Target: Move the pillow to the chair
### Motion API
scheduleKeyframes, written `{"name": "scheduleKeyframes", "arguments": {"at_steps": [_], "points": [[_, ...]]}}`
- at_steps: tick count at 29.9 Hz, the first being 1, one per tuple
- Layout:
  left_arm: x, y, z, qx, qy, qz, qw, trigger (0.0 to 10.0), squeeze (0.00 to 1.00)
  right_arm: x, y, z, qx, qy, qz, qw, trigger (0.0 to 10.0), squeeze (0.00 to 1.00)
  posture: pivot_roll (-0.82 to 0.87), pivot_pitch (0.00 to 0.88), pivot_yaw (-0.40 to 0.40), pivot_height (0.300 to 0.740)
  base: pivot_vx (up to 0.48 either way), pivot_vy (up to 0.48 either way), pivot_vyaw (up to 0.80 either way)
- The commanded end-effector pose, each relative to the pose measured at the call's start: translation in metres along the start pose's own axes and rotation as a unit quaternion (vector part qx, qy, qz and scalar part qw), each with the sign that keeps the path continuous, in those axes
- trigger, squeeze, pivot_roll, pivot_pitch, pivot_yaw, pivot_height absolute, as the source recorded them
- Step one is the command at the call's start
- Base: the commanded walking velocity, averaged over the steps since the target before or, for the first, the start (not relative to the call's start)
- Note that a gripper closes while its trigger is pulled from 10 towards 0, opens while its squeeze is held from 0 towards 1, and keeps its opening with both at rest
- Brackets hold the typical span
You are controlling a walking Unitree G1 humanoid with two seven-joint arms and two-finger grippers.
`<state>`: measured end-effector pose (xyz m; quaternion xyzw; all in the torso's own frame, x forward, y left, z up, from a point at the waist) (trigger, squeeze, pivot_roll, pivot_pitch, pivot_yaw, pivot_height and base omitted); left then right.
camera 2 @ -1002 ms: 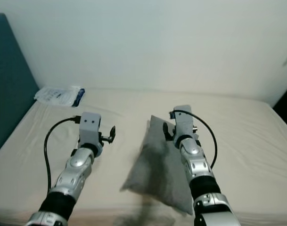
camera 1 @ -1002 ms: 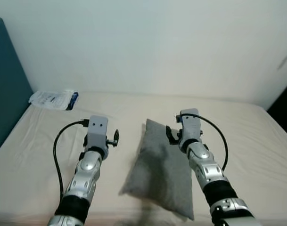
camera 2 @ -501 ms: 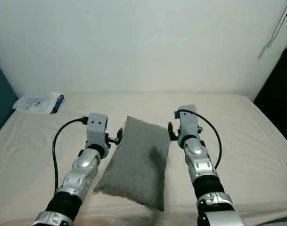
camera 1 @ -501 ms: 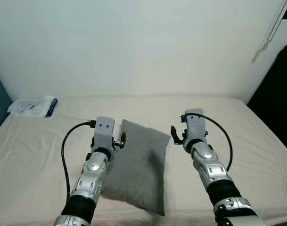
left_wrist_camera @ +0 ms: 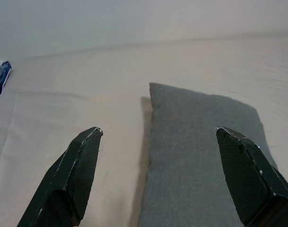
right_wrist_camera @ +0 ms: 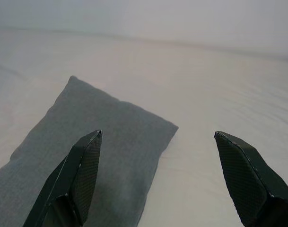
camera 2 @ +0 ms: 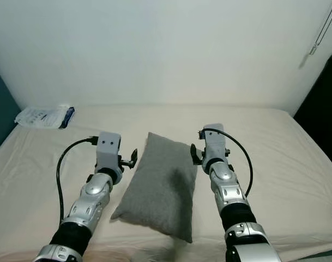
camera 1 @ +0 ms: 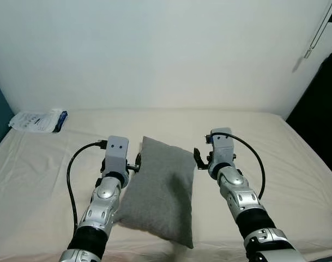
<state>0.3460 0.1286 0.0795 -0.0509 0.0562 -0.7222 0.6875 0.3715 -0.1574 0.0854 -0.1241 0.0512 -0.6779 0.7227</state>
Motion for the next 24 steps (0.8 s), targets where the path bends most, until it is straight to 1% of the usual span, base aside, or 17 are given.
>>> {"name": "scheduleKeyframes", "arguments": {"at_steps": [1, 3, 16, 22, 24], "points": [[-0.0018, -0.0002, -0.0022, -0.002, 0.003, 0.003, 1.0, 10.0, 0.0, -0.0004, 0.0004, 0.0025, 0.007, 0.001, 0.0, 1.0, 10.0, 0.0, -0.06, 0.0, -0.06, 0.675, 0.0, 0.0, 0.0], [-0.0011, -0.0002, -0.0021, -0.002, 0.002, 0.003, 1.0, 10.0, 0.0, -0.0001, 0.0001, 0.0041, 0.013, 0.003, 0.0, 1.0, 10.0, 0.0, -0.06, 0.0, -0.061, 0.675, 0.0, 0.0, 0.0], [-0.0012, -0.0012, -0.0031, -0.003, 0.002, 0.003, 1.0, 10.0, 0.0, -0.0025, 0.0011, 0.004, 0.012, -0.003, 0.007, 1.0, 10.0, 0.0, -0.06, 0.0, -0.065, 0.675, 0.0, 0.0, 0.0], [-0.0003, -0.0006, -0.0037, -0.006, -0.002, 0.001, 1.0, 10.0, 0.0, -0.0011, 0.0002, 0.0022, 0.01, 0.001, 0.004, 1.0, 10.0, 0.0, -0.06, 0.0, -0.064, 0.655, 0.0, 0.0, 0.0], [0.0008, -0.0006, -0.0045, -0.007, 0.001, -0.004, 1.0, 10.0, 0.0, 0.0029, 0.0, 0.0022, 0.014, 0.003, -0.008, 1.0, 10.0, 0.0, -0.06, 0.0, -0.051, 0.65, 0.0, 0.0, 0.0]]}}
Point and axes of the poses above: a point about 5 cm out from each wrist's last joint towards the gripper, its own y axis pointing out of the wrist towards the gripper, its own z axis along the axis of the wrist's last joint, x = y × z, the point moved 2 cm from there along y, pointing out of the wrist towards the gripper, and after that the axes turned 2 degrees about -y, right-handed, at the moved point
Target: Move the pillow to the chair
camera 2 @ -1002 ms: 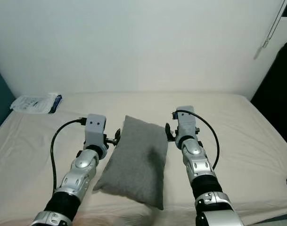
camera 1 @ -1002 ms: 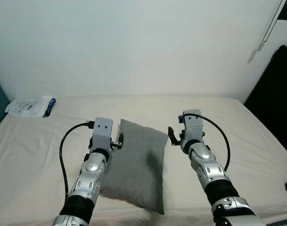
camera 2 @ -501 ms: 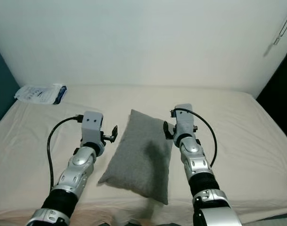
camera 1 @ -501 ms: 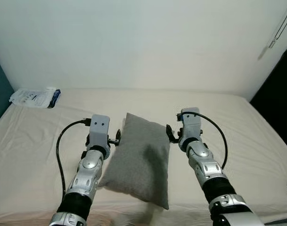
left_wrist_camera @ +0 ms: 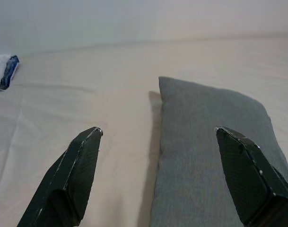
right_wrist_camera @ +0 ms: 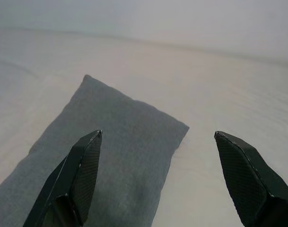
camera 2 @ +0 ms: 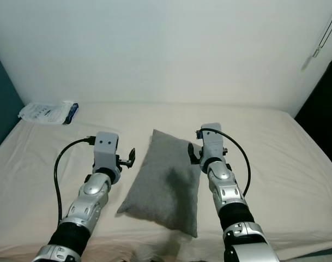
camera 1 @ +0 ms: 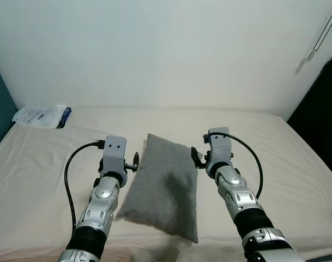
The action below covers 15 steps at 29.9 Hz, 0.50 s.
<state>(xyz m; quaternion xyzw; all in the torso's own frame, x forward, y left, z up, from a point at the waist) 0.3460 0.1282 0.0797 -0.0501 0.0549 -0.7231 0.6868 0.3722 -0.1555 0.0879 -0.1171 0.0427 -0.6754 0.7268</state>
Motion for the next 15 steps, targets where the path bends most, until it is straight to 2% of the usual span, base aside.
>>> {"name": "scheduleKeyframes", "arguments": {"at_steps": [1, 9, 15], "points": [[0.0, -0.001, -0.005, -0.009, 0.001, -0.003, 1.0, 10.0, 0.0, 0.004, 0.0, -0.001, 0.003, 0.005, -0.012, 1.0, 10.0, 0.0, -0.06, 0.0, -0.051, 0.65, 0.0, 0.0, 0.0], [0.003, 0.001, -0.004, -0.011, 0.009, -0.019, 1.0, 10.0, 0.0, 0.005, -0.003, -0.004, 0.005, 0.017, -0.008, 1.0, 10.0, 0.0, -0.07, 0.0, -0.032, 0.645, 0.0, 0.0, 0.0], [0.009, 0.001, -0.004, -0.015, 0.006, -0.029, 0.999, 10.0, 0.0, 0.005, -0.004, -0.011, -0.01, -0.006, -0.004, 1.0, 10.0, 0.0, -0.05, 0.0, -0.042, 0.63, 0.0, 0.0, 0.0]]}}
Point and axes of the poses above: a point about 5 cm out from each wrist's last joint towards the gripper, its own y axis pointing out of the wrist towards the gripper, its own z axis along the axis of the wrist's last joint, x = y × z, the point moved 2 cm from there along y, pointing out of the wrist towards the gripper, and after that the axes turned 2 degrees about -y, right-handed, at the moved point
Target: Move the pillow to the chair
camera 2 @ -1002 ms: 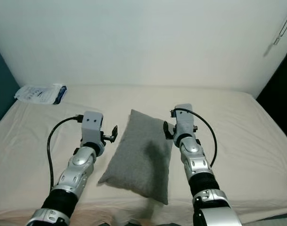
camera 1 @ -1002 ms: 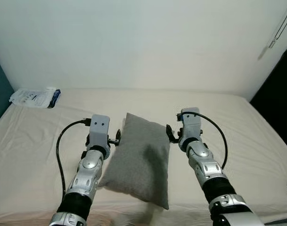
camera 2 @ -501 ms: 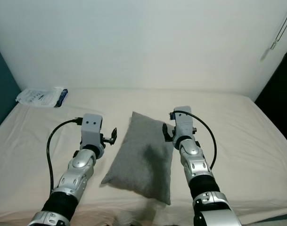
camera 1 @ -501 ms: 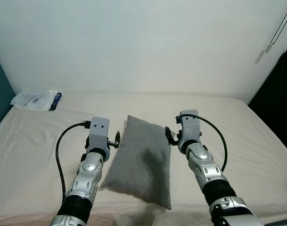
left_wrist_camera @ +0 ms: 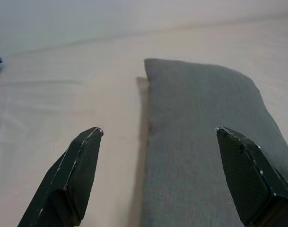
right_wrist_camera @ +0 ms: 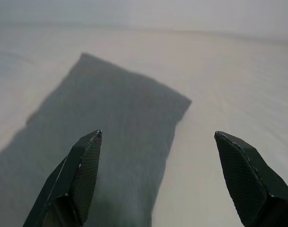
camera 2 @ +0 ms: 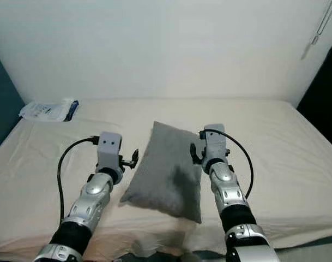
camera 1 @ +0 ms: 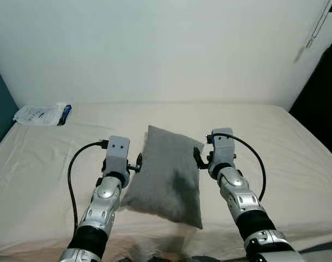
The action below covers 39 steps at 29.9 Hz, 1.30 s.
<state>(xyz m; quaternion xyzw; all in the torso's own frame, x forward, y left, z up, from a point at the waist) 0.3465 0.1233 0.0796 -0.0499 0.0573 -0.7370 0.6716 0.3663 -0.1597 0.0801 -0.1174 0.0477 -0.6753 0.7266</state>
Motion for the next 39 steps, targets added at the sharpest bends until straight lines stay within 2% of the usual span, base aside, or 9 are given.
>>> {"name": "scheduleKeyframes", "arguments": {"at_steps": [1, 7, 11, 21, 23, 27, 39], "points": [[0.004, 0.0, -0.004, -0.013, 0.002, -0.009, 1.0, 10.0, 0.0, 0.002, 0.0, -0.002, -0.007, -0.01, -0.005, 1.0, 10.0, 0.0, -0.05, 0.0, -0.042, 0.63, 0.0, 0.0, 0.0], [0.001, -0.003, -0.01, -0.026, 0.006, -0.016, 1.0, 10.0, 0.0, 0.002, 0.002, 0.003, 0.002, -0.005, -0.013, 1.0, 10.0, 0.0, -0.05, 0.0, -0.024, 0.63, 0.0, 0.0, 0.0], [-0.002, -0.005, -0.012, -0.031, 0.009, -0.018, 0.999, 10.0, 0.0, 0.0, 0.001, 0.005, 0.012, 0.015, -0.007, 1.0, 10.0, 0.0, -0.04, 0.0, -0.027, 0.625, 0.0, 0.0, 0.0], [-0.01, -0.007, -0.014, -0.035, 0.01, -0.01, 0.999, 10.0, 0.0, 0.003, 0.0, 0.002, 0.009, 0.0, -0.008, 1.0, 10.0, 0.0, -0.03, 0.0, -0.031, 0.611, 0.0, 0.0, 0.0], [-0.013, -0.007, -0.015, -0.038, 0.011, -0.008, 0.999, 10.0, 0.0, 0.005, 0.0, 0.007, 0.025, 0.019, -0.01, 0.999, 10.0, 0.0, -0.04, 0.0, -0.028, 0.601, 0.0, 0.0, 0.0], [-0.022, -0.008, -0.015, -0.041, 0.014, -0.004, 0.999, 10.0, 0.0, 0.006, 0.001, 0.01, 0.029, 0.016, -0.011, 0.999, 10.0, 0.0, -0.04, 0.0, -0.031, 0.596, 0.0, 0.0, 0.0], [-0.033, -0.007, -0.01, -0.039, 0.02, 0.002, 0.999, 10.0, 0.0, 0.003, 0.0, 0.006, 0.022, 0.012, 0.0, 1.0, 10.0, 0.0, -0.04, 0.0, -0.027, 0.591, 0.0, 0.0, 0.0]]}}
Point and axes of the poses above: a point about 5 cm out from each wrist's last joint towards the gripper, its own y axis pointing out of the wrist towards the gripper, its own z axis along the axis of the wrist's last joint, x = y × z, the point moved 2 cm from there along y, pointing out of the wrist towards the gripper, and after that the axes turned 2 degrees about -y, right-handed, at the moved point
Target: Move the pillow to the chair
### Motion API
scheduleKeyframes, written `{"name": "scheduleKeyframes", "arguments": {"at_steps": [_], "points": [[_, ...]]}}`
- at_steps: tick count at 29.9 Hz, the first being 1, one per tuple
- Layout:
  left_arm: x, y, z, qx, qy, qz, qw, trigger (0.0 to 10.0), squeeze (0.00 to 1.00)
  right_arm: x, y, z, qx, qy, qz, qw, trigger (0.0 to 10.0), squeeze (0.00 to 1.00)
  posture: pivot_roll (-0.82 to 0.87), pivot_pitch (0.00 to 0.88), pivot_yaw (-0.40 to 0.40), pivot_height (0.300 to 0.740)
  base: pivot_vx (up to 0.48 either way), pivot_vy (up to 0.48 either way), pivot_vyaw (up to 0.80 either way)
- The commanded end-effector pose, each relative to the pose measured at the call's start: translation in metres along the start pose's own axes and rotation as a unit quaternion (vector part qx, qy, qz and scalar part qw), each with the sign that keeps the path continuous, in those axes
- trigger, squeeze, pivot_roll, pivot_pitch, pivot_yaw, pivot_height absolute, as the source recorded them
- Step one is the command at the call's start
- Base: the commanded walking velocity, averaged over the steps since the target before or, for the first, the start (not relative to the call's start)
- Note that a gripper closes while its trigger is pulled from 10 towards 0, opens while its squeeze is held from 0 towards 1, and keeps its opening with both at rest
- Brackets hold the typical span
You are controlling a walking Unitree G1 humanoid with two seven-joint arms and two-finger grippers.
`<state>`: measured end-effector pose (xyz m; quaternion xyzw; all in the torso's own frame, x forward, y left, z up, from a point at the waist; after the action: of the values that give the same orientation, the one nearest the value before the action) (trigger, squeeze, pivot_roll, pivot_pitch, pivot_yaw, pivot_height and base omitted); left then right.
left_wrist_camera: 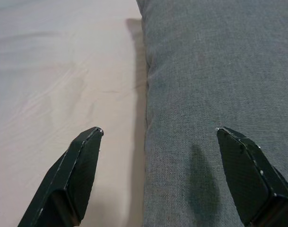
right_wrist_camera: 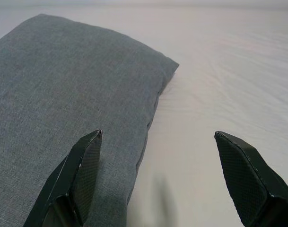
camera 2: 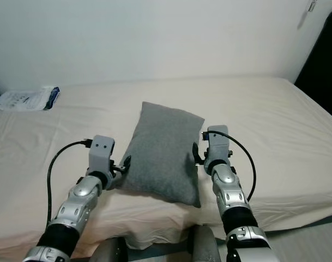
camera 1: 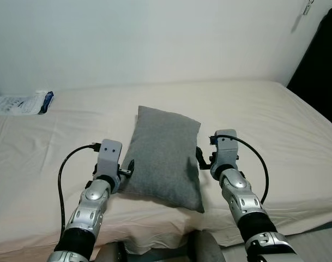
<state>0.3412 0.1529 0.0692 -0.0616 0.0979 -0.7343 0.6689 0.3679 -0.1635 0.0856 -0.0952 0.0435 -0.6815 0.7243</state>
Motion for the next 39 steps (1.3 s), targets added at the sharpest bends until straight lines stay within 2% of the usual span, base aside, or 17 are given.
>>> {"name": "scheduleKeyframes", "arguments": {"at_steps": [1, 6, 8, 9, 12, 14, 15, 16, 18, 23, 24, 26, 28, 29, 35, 38, 39], "points": [[-0.004, -0.001, 0.001, -0.001, 0.002, 0.0, 1.0, 10.0, 0.0, -0.003, -0.001, 0.001, 0.006, 0.001, 0.009, 1.0, 10.0, 0.0, -0.04, 0.0, -0.027, 0.586, 0.0, 0.0, 0.0], [-0.002, -0.001, -0.002, -0.013, -0.007, -0.018, 1.0, 10.0, 0.0, -0.003, 0.0, -0.002, -0.003, -0.003, 0.003, 1.0, 10.0, 0.0, -0.04, 0.0, -0.027, 0.581, 0.0, 0.0, 0.0], [-0.004, -0.001, -0.005, -0.022, -0.048, -0.023, 0.998, 10.0, 0.0, -0.004, 0.0, -0.002, -0.004, -0.002, 0.005, 1.0, 10.0, 0.0, -0.04, 0.0, -0.028, 0.581, 0.0, 0.0, 0.0], [-0.004, -0.001, -0.005, -0.022, -0.048, -0.023, 0.998, 10.0, 0.0, -0.004, 0.0, -0.002, -0.004, -0.002, 0.005, 1.0, 10.0, 0.0, -0.04, 0.0, -0.028, 0.581, 0.0, 0.0, 0.0], [-0.008, -0.002, -0.012, -0.044, -0.162, -0.058, 0.984, 10.0, 0.0, -0.005, 0.0, -0.002, -0.004, -0.002, 0.01, 1.0, 10.0, 0.0, -0.04, 0.0, -0.029, 0.581, 0.0, 0.0, 0.0], [-0.008, -0.002, -0.012, -0.044, -0.162, -0.058, 0.984, 10.0, 0.0, -0.005, 0.0, -0.002, -0.004, -0.002, 0.01, 1.0, 10.0, 0.0, -0.04, 0.0, -0.029, 0.581, 0.0, 0.0, 0.0], [-0.01, -0.002, -0.015, -0.05, -0.183, -0.066, 0.98, 10.0, 0.0, -0.006, 0.0, -0.002, -0.004, -0.002, 0.011, 1.0, 10.0, 0.0, -0.04, 0.0, -0.029, 0.581, 0.0, 0.0, 0.0], [-0.014, -0.002, -0.018, -0.055, -0.219, -0.065, 0.972, 10.0, 1.0, -0.006, -0.001, -0.002, -0.004, -0.002, 0.012, 1.0, 10.0, 0.0, -0.04, 0.0, -0.028, 0.581, 0.0, 0.0, 0.0], [-0.024, -0.002, -0.021, -0.056, -0.303, -0.051, 0.95, 10.0, 1.0, -0.007, -0.001, -0.002, -0.002, 0.0, 0.012, 1.0, 10.0, 0.0, -0.04, 0.0, -0.027, 0.581, 0.0, 0.0, 0.0], [-0.031, -0.003, -0.023, -0.052, -0.34, -0.026, 0.938, 10.0, 1.0, -0.007, -0.001, -0.002, -0.001, 0.001, 0.012, 1.0, 10.0, 0.0, -0.04, 0.0, -0.027, 0.581, 0.0, 0.0, 0.0], [-0.035, -0.004, -0.027, -0.052, -0.359, -0.005, 0.932, 10.0, 1.0, -0.007, -0.001, -0.001, 0.0, 0.002, 0.011, 1.0, 10.0, 0.0, -0.04, 0.0, -0.03, 0.581, 0.0, 0.0, 0.0], [-0.035, -0.004, -0.027, -0.052, -0.359, -0.005, 0.932, 10.0, 1.0, -0.007, -0.001, -0.001, 0.0, 0.002, 0.011, 1.0, 10.0, 0.0, -0.04, 0.0, -0.03, 0.581, 0.0, 0.0, 0.0], [-0.036, -0.003, -0.035, -0.055, -0.391, 0.012, 0.919, 10.0, 1.0, -0.007, 0.0, -0.001, 0.0, 0.004, 0.011, 1.0, 10.0, 0.0, -0.04, 0.0, -0.033, 0.581, 0.0, 0.0, 0.0], [-0.036, -0.003, -0.035, -0.055, -0.391, 0.012, 0.919, 10.0, 1.0, -0.007, 0.0, -0.001, 0.0, 0.004, 0.011, 1.0, 10.0, 0.0, -0.04, 0.0, -0.033, 0.581, 0.0, 0.0, 0.0], [-0.016, 0.004, -0.044, -0.06, -0.428, 0.002, 0.902, 10.0, 1.0, -0.01, 0.002, 0.001, 0.001, 0.005, 0.016, 1.0, 10.0, 0.0, -0.04, 0.0, -0.043, 0.581, 0.0, 0.0, 0.0], [0.003, 0.012, -0.036, -0.051, -0.471, -0.022, 0.881, 10.0, 1.0, -0.012, 0.004, 0.004, 0.003, 0.004, 0.019, 1.0, 10.0, 0.0, -0.05, 0.0, -0.038, 0.581, 0.0, 0.0, 0.0], [0.003, 0.012, -0.036, -0.051, -0.471, -0.022, 0.881, 10.0, 1.0, -0.012, 0.004, 0.004, 0.003, 0.004, 0.019, 1.0, 10.0, 0.0, -0.05, 0.0, -0.038, 0.581, 0.0, 0.0, 0.0]]}}
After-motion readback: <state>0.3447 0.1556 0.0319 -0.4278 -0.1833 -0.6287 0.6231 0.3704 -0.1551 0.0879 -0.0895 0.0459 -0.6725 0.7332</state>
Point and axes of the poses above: a point about 5 cm out from each wrist's last joint towards the gripper, its own y axis pointing out of the wrist towards the gripper, its own z axis along the axis of the wrist's last joint, x = y × z, the point moved 2 cm from there along y, pointing out of the wrist towards the gripper, and after that the axes turned 2 degrees about -y, right-handed, at the moved point
